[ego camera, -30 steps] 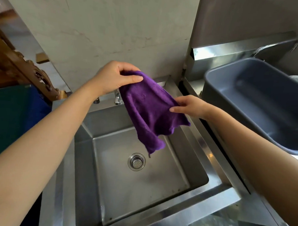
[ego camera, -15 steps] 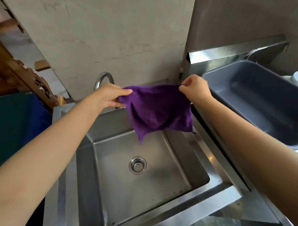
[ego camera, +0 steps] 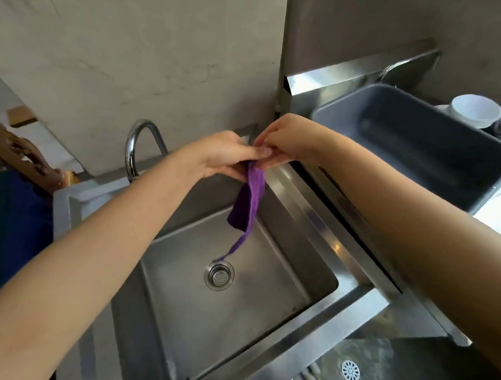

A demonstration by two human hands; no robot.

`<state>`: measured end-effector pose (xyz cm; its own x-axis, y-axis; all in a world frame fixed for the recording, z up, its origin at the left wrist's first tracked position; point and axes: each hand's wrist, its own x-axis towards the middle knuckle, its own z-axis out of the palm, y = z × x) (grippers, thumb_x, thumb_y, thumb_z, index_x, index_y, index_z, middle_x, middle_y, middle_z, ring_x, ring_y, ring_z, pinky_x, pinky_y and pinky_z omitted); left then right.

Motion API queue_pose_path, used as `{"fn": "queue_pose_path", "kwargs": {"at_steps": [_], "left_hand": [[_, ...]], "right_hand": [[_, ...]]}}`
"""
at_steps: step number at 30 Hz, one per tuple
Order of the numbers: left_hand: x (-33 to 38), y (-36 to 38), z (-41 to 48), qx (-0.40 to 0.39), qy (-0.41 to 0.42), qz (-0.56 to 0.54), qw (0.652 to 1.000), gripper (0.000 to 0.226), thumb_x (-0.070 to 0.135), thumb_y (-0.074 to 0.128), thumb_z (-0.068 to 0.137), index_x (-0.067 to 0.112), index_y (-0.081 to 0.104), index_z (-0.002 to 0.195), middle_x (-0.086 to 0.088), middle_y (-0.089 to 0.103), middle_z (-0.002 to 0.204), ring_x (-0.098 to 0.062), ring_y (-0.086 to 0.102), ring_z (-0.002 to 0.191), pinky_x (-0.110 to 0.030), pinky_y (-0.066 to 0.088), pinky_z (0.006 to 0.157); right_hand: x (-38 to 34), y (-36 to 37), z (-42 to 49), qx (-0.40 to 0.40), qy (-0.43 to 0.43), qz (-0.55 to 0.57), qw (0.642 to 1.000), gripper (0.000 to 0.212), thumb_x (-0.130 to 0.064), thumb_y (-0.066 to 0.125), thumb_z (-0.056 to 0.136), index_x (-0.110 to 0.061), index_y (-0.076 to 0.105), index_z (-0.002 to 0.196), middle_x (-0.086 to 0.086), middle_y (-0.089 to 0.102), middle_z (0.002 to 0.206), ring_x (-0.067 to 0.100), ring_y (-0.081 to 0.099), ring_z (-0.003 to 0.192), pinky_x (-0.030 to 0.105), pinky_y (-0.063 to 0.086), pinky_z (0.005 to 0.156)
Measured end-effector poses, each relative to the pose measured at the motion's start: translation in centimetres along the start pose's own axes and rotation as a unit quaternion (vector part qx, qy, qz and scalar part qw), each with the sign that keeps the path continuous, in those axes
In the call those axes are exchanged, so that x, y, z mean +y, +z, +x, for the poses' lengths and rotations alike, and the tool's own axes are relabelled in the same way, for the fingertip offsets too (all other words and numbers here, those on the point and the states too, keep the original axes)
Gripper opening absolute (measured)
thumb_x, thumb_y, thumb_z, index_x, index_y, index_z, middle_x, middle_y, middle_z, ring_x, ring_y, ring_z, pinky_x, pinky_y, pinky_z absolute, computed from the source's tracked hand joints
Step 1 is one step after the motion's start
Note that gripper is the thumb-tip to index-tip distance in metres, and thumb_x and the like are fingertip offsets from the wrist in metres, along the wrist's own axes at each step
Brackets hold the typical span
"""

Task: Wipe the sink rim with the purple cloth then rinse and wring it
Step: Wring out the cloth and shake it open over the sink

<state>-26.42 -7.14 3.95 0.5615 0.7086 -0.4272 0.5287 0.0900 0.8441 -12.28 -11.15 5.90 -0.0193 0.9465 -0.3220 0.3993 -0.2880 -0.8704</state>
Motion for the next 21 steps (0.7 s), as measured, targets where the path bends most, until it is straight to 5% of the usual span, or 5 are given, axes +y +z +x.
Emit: {"fn": "queue_pose_path", "kwargs": {"at_steps": [4, 8, 13, 18, 21], "left_hand": [[-0.3, 0.3, 0.6, 0.043, 0.053, 0.041, 0.997, 0.026, -0.01, 0.052, 0.085, -0.003, 0.061, 0.108, -0.007, 0.064, 0.077, -0.004, 0.065, 0.051, -0.021, 0.057, 0.059], [0.4, -0.6, 0.7, 0.045, 0.069, 0.099, 0.992, 0.021, -0.003, 0.049, 0.089, 0.002, 0.065, 0.102, -0.006, 0.065, 0.075, -0.01, 0.066, 0.06, -0.021, 0.058, 0.062], [1.0, -1.4, 0.7, 0.047, 0.126, 0.122, 0.983, 0.021, 0.002, 0.048, 0.091, 0.003, 0.064, 0.104, -0.008, 0.065, 0.08, -0.009, 0.064, 0.064, -0.022, 0.058, 0.066], [1.4, -2.5, 0.6, 0.045, 0.187, 0.126, 0.973, 0.02, 0.006, 0.05, 0.092, 0.014, 0.064, 0.103, -0.001, 0.066, 0.082, 0.001, 0.064, 0.062, -0.021, 0.056, 0.069], [1.8, -3.2, 0.4, 0.084, 0.209, 0.137, 0.965, 0.018, 0.009, 0.053, 0.091, 0.018, 0.065, 0.1, 0.001, 0.066, 0.079, 0.001, 0.062, 0.061, -0.017, 0.055, 0.068]], "right_hand": [[0.2, -1.3, -0.1, -0.016, -0.001, -0.084, 0.996, 0.026, 0.002, 0.049, 0.088, -0.004, 0.064, 0.108, 0.016, 0.07, 0.092, 0.019, 0.069, 0.076, 0.026, 0.06, 0.072], [1.5, -2.1, 0.1, -0.001, -0.063, -0.255, 0.965, 0.034, -0.007, 0.062, 0.081, -0.018, 0.06, 0.113, 0.005, 0.062, 0.099, 0.014, 0.058, 0.084, 0.02, 0.049, 0.075], [3.5, -2.5, 0.4, 0.044, -0.072, -0.24, 0.967, 0.032, -0.019, 0.069, 0.079, -0.012, 0.059, 0.108, 0.006, 0.062, 0.109, 0.021, 0.057, 0.099, 0.031, 0.046, 0.086], [4.4, -3.5, -0.6, 0.017, -0.055, -0.225, 0.973, 0.024, -0.027, 0.068, 0.081, -0.016, 0.059, 0.101, 0.0, 0.063, 0.095, 0.016, 0.059, 0.086, 0.022, 0.047, 0.073], [3.6, -5.1, -2.0, 0.038, -0.059, -0.26, 0.963, 0.029, -0.031, 0.068, 0.08, -0.014, 0.062, 0.102, 0.001, 0.065, 0.096, 0.016, 0.059, 0.087, 0.028, 0.047, 0.081]]}}
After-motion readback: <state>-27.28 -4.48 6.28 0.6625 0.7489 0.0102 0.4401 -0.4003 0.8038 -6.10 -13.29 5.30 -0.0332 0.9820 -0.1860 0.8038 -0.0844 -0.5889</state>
